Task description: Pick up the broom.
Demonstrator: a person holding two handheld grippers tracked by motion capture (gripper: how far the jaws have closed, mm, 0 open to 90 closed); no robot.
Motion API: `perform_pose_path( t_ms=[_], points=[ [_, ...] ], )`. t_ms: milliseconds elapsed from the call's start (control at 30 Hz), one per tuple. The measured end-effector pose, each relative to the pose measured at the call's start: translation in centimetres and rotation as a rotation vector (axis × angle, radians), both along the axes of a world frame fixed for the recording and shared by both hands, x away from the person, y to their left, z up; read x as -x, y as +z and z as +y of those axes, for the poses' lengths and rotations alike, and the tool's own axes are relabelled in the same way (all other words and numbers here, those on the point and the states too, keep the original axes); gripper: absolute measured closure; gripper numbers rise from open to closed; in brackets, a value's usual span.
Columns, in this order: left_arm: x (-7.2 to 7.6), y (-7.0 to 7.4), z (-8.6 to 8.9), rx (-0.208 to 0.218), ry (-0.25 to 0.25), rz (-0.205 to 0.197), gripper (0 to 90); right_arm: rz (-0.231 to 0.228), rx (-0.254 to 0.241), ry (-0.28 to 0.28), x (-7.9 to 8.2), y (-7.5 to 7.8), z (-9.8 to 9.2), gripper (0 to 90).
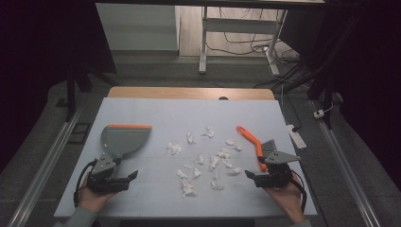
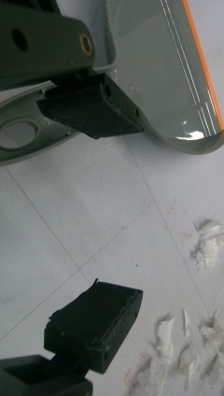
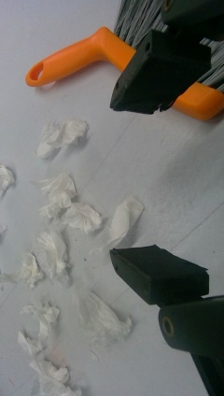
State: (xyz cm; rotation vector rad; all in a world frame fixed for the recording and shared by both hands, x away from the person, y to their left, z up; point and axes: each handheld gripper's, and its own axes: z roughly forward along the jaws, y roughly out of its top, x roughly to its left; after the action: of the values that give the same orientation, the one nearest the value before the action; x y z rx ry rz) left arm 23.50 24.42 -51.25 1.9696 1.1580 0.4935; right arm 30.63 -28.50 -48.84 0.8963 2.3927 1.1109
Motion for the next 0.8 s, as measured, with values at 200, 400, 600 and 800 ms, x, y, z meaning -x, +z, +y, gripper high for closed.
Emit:
perform_pose_path(
  t_ms=[200,400,600,800],
  points=[
    [-0.1,0.0,0.0,0.001,-0.007,-0.003,19.8,0.009,0.003,-0.003,0.0,-0.1,0.0,23.3],
    [-0.1,0.1,-0.1,-0.003,-0.012,-0.007,19.9,0.017,0.006,-0.005,0.0,0.0,0.2,23.3],
    [-0.2,0.1,-0.2,-0.004,-0.008,-0.005,19.9,0.024,0.017,-0.009,-0.1,0.3,0.5,23.3],
    [-0.3,0.1,-0.3,-0.01,-0.017,-0.012,19.9,0.02,0.041,-0.014,-0.7,1.7,0.8,23.3]
  ],
)
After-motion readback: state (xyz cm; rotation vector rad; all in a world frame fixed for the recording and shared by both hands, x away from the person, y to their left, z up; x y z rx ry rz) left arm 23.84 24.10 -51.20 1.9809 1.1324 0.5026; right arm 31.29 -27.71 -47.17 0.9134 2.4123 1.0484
